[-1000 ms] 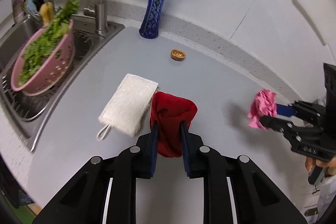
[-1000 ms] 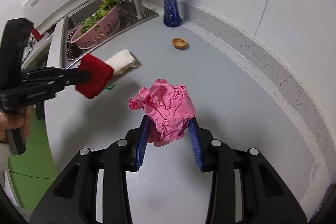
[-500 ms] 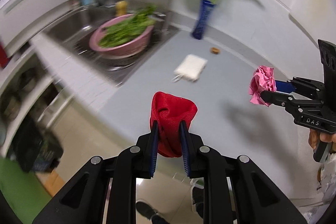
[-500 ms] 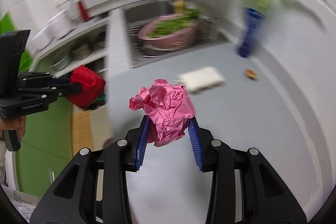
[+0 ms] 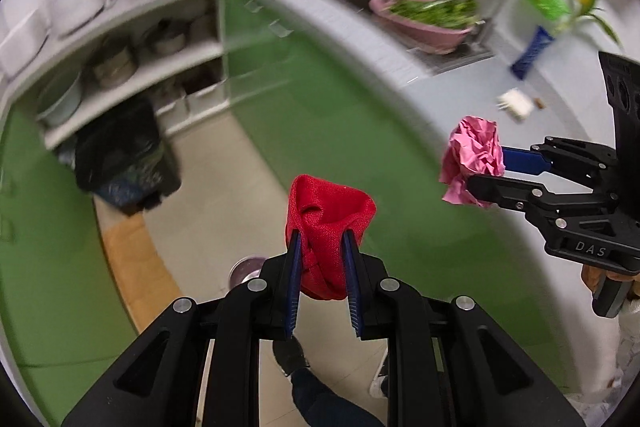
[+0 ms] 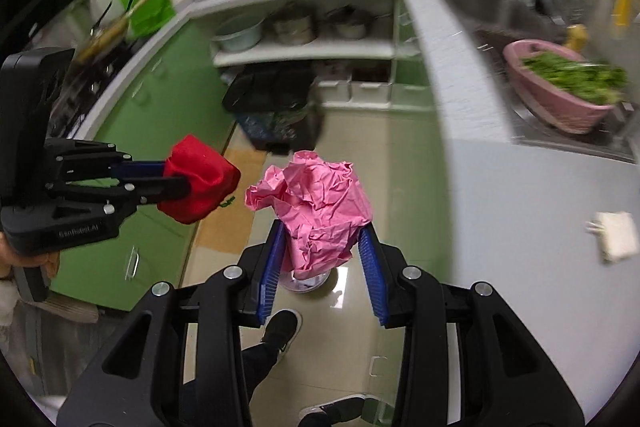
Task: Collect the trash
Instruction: 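Carry the red cloth and pink paper to the pink bin and release both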
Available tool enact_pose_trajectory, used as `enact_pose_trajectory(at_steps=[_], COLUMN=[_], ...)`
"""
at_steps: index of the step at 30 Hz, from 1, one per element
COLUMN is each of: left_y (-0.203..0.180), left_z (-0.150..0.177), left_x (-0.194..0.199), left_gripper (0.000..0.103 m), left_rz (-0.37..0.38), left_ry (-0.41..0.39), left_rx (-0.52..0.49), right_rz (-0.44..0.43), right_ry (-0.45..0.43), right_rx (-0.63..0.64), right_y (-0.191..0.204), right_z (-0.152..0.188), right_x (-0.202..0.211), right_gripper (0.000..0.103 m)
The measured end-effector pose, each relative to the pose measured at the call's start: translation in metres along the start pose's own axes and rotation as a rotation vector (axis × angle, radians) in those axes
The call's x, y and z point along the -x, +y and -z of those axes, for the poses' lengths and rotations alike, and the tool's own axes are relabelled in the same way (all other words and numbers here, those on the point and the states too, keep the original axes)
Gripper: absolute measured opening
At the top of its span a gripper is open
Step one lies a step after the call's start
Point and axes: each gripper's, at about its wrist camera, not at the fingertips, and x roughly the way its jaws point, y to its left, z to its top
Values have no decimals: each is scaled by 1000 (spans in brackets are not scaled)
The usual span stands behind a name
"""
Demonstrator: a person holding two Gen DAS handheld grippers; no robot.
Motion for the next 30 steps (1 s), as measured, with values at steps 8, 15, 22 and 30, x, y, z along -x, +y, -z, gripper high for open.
enact_pose_trajectory(at_steps=[8,15,22,30], left_y=[73,116,147,181], left_z=[63,105,118,129], left_x=[-160,-253,-277,-247], left_gripper=[20,44,97,97], left_rz=[-28,-19,-90,-143], left_ry=[79,112,98,40], left_rx=[72,134,208,295], right_rz=[-19,-12,-10,-63], right_ry=[102,147,175,207], right_rx=[4,-14,2,57], right_y=[9,3,5,36], right_z=[43,93,100,85], right_x=[-164,-255,-292,-329], right_gripper=[37,37,38,38])
